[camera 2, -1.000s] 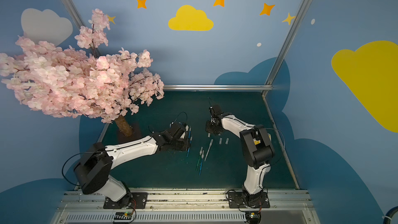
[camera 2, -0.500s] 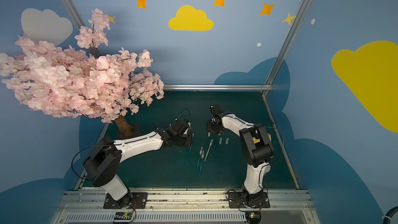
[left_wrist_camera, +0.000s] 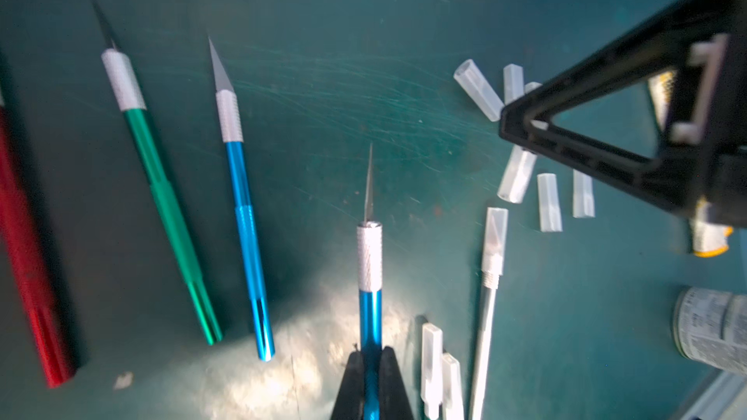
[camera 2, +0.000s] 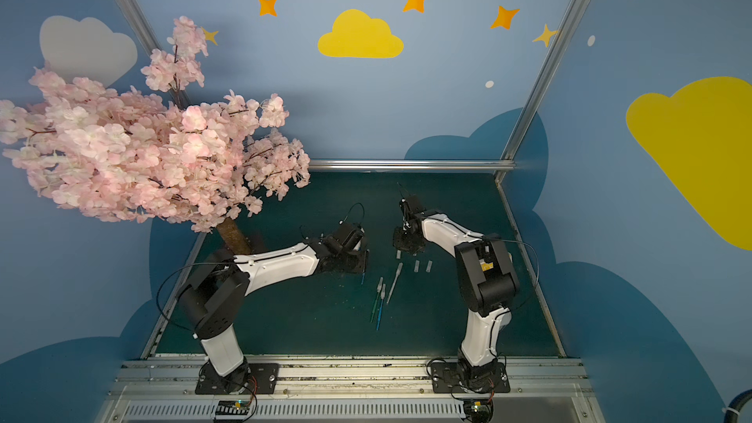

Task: Remove protective caps from carving knives
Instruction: Place the protective sleeve at the center of the board, then place the carving knife at the center of the board.

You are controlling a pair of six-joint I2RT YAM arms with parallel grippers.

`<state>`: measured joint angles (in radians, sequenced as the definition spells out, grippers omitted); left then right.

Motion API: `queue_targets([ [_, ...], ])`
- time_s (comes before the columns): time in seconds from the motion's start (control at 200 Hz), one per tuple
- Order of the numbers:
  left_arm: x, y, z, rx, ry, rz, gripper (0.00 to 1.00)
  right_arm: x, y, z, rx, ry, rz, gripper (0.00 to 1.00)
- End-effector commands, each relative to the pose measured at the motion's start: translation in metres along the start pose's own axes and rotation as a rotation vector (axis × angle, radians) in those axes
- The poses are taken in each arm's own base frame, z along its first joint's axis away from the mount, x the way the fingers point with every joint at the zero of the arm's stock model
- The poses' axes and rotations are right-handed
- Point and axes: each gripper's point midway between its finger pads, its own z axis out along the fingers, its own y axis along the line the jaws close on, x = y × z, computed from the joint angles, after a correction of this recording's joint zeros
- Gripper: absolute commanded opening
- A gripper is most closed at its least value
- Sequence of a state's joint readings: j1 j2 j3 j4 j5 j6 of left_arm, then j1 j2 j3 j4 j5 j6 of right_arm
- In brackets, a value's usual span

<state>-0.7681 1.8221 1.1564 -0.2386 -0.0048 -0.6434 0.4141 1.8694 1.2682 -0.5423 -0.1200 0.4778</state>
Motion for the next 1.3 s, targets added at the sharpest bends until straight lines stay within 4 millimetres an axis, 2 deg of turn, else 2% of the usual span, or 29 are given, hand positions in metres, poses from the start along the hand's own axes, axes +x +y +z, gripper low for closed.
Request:
queue_targets([
  [0.0, -0.009, 0.005, 0.003, -0.032, -0.018, 0.009, 0.03, -0.004, 0.014, -0.017, -0.080, -0.018, -0.025, 0.28],
  [0.045, -0.010, 0.006, 0.005, -0.032, -0.019, 0.008, 0.03, -0.005, 0.014, -0.018, -0.081, -0.021, -0.027, 0.28],
  [0.15, -0.013, 0.009, 0.010, -0.047, -0.020, 0.010, 0.03, -0.006, -0.001, -0.019, 0.030, -0.011, -0.018, 0.27],
  [0.23, -0.014, 0.012, 0.015, -0.061, -0.013, 0.015, 0.04, -0.006, 0.003, -0.018, -0.031, -0.008, -0.009, 0.27],
  [0.32, -0.014, 0.013, 0.019, -0.073, -0.008, 0.026, 0.06, -0.006, -0.002, -0.021, 0.019, -0.016, -0.018, 0.27],
  [0.41, -0.016, 0.016, 0.024, -0.090, -0.008, 0.033, 0.06, -0.004, 0.006, -0.021, -0.047, -0.007, -0.012, 0.27],
  [0.781, -0.020, 0.029, 0.040, -0.155, 0.013, 0.045, 0.06, -0.003, 0.004, -0.026, -0.027, -0.014, -0.020, 0.27],
  [0.911, -0.020, 0.032, 0.043, -0.161, 0.020, 0.042, 0.14, -0.001, 0.004, -0.023, -0.033, -0.010, -0.014, 0.27],
  [1.141, -0.019, 0.035, 0.046, -0.166, 0.027, 0.038, 0.20, 0.001, 0.005, -0.019, -0.034, -0.003, -0.009, 0.28],
  [1.297, -0.022, 0.027, 0.039, -0.129, 0.017, 0.035, 0.23, 0.003, 0.005, -0.016, -0.036, 0.004, -0.011, 0.28],
])
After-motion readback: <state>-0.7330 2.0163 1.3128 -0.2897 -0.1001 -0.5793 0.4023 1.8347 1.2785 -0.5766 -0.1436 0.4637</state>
